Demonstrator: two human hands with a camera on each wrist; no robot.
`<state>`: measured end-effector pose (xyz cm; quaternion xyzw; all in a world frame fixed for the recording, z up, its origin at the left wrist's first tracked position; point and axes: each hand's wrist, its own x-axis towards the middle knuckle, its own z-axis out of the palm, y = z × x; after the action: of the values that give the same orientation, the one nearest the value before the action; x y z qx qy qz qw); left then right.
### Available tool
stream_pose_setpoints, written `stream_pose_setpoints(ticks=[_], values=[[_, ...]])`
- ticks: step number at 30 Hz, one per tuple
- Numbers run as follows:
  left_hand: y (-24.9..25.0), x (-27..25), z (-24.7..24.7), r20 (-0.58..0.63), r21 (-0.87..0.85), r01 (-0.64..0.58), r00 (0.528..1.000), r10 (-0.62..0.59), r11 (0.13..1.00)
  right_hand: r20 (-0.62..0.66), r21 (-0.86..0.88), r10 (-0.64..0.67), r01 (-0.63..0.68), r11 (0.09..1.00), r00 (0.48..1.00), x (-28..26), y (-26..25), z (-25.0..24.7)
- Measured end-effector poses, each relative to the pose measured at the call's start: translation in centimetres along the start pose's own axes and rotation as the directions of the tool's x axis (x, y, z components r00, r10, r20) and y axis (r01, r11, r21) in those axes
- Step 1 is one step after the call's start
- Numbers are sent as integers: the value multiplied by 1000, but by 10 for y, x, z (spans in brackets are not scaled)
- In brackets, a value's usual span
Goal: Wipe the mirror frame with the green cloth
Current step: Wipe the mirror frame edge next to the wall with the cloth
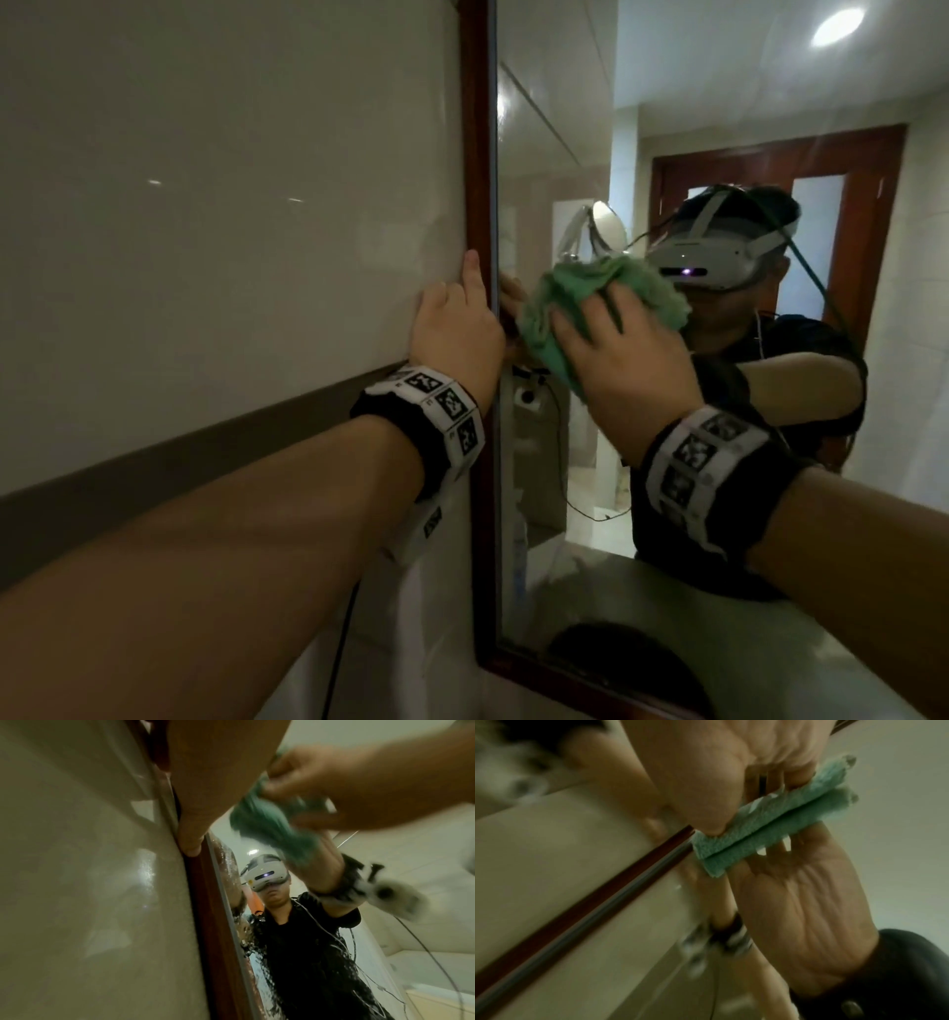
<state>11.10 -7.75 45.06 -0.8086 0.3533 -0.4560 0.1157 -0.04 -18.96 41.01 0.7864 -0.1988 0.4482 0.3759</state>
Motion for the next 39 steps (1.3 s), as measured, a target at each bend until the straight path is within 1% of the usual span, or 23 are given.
stream_pose_setpoints(ticks=[2, 4, 6, 8, 10, 12, 14, 17, 19, 22, 23, 24, 26, 27, 28, 29, 30, 31, 33, 35, 37, 38, 39], values=[[1, 1, 1, -22, 4, 3, 1000, -3, 1000, 55, 52, -93, 90, 995, 994, -36, -21, 14], [2, 1, 1, -27, 16, 6, 1000, -6, 1000, 149, 146, -191, 169, 975, 970, -64, -43, 30], [3, 1, 2, -36, 27, 1, 999, 0, 1000, 203, 174, -209, 175, 969, 957, -68, -58, 39], [3, 0, 4, -44, 31, 1, 999, 1, 1000, 180, 170, -183, 152, 974, 967, -47, -61, 33], [3, 0, 4, -59, 37, -2, 998, 4, 999, 108, 139, -98, 82, 987, 989, -19, -53, 20], [1, 0, 2, -48, 43, -8, 999, 10, 999, 54, 98, -30, 24, 995, 998, 4, -37, 12], [1, 0, 2, -25, 51, -9, 1000, 10, 999, 73, 86, -12, 6, 996, 997, 13, -22, 8], [6, 0, 3, 1, 49, 18, 1000, -18, 999, 35, 44, 27, -29, 999, 999, -4, -8, 3], [10, -1, 5, 29, 9, 48, 998, -48, 999, 21, 17, 53, -53, 998, 998, -25, -4, 4], [24, -12, 11, 81, -84, 107, 992, -100, 991, 92, 28, 35, -38, 999, 995, -63, -9, 12], [28, -16, 17, 69, -94, 111, 992, -105, 989, 118, 49, 7, -12, 999, 993, -76, -14, 17], [34, -20, 26, 19, -103, 106, 994, -105, 989, 146, 90, -32, 19, 996, 989, -89, -22, 22], [40, -27, 44, -157, -93, 84, 983, -98, 992, 198, 156, -92, 62, 986, 976, -109, -40, 34], [42, -30, 52, -222, -68, 95, 969, -107, 993, 219, 165, -107, 72, 984, 970, -114, -49, 40], [44, -31, 61, -299, -75, 119, 945, -137, 990, 228, 170, -123, 85, 982, 966, -115, -57, 47], [46, -31, 68, -365, -115, 128, 917, -162, 985, 233, 175, -142, 102, 979, 962, -112, -64, 50], [46, -31, 73, -401, -149, 121, 900, -172, 981, 239, 185, -154, 110, 976, 959, -106, -70, 51], [46, -32, 74, -419, -174, 111, 891, -175, 978, 238, 188, -149, 105, 977, 960, -98, -75, 50], [45, -33, 78, -425, -206, 71, 892, -155, 976, 219, 168, -119, 82, 982, 968, -76, -75, 41], [41, -36, 81, -435, -200, 22, 894, -109, 980, 214, 94, -75, 56, 994, 974, -55, -64, 29], [36, -40, 79, -459, -174, -27, 887, -57, 984, 140, 0, -4, 4, 1000, 990, -35, -46, 17], [37, -41, 79, -466, -173, -50, 884, -37, 984, 99, -14, 39, -38, 999, 994, -28, -36, 12], [39, -41, 78, -439, -201, -42, 897, -52, 979, 60, -12, 67, -67, 998, 996, -25, -28, 10]])
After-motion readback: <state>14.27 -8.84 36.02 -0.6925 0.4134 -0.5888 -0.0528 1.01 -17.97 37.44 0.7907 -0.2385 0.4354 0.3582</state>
